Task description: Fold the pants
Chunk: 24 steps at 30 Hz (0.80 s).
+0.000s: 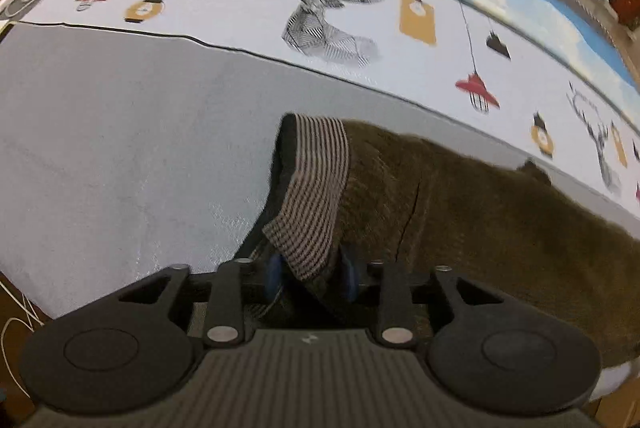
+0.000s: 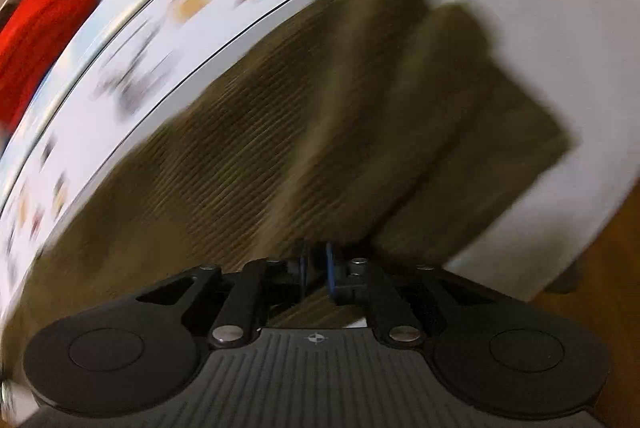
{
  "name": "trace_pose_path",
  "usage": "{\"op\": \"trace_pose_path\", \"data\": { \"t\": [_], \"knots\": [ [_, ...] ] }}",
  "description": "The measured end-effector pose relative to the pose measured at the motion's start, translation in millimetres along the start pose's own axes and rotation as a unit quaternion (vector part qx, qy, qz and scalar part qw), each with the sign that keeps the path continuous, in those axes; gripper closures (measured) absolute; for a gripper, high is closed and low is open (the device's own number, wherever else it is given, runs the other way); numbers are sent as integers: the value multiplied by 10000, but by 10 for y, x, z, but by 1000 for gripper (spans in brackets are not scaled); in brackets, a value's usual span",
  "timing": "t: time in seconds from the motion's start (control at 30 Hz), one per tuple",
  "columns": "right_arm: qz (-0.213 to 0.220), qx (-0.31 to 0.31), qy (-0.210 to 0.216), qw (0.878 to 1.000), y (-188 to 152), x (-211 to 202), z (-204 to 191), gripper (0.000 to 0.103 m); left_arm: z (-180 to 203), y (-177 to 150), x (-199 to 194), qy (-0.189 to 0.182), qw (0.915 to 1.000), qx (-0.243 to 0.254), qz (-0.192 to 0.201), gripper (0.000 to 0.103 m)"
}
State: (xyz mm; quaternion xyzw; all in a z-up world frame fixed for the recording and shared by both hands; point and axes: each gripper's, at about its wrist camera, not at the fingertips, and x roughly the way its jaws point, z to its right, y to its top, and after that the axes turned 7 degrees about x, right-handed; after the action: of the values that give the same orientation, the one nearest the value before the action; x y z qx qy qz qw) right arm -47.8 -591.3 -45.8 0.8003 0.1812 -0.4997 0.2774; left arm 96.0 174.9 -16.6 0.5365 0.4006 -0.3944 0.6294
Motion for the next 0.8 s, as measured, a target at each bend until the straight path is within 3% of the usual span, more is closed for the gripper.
{"op": "trace_pose_path", "data": {
  "t": [0.07, 0.13, 0.33, 0.37, 0.43, 0.5, 0.6, 0.67, 0.7, 0.73, 0.77, 0.8],
  "knots": [
    [304, 570, -77, 9979, 153, -57, 265, 91, -57, 0, -13, 34, 9998, -198, 58, 53],
    [546, 1053, -89, 9929, 273, -83, 487, 91, -70, 21, 0, 119, 9996, -243, 49, 52],
    [639, 1476, -26, 9870, 367, 60, 659, 90, -39, 69, 59, 193, 9997, -117, -2, 49],
    [713, 1550, -34, 9853, 407, 64, 664, 87, -39, 68, 64, 173, 9998, -117, -9, 46],
    [914, 1702, 20, 9812, 471, 45, 723, 67, -29, 69, 83, 99, 9998, -143, -28, 40],
    [1040, 1737, -36, 9793, 523, 52, 756, 62, -29, 61, 105, 22, 9999, -133, -67, 32],
    [1081, 1810, -134, 9774, 605, 161, 817, 62, -25, 45, 175, -41, 9997, -143, -210, 30],
    [1033, 1875, -102, 9768, 636, 237, 854, 70, -20, 39, 221, -37, 9994, -132, -304, 30],
    [1059, 1859, -88, 9768, 674, 274, 838, 94, -20, 37, 240, -43, 9994, -140, -324, 31],
    [1110, 1807, -112, 9772, 686, 257, 828, 100, -21, 38, 251, -36, 9994, -143, -328, 32],
    [1206, 1764, -124, 9768, 699, 221, 813, 101, -20, 43, 256, 10, 9994, -135, -317, 41],
    [1361, 1759, -101, 9749, 699, 163, 787, 101, -16, 49, 245, 116, 9995, -72, -274, 69]
  ]
}}
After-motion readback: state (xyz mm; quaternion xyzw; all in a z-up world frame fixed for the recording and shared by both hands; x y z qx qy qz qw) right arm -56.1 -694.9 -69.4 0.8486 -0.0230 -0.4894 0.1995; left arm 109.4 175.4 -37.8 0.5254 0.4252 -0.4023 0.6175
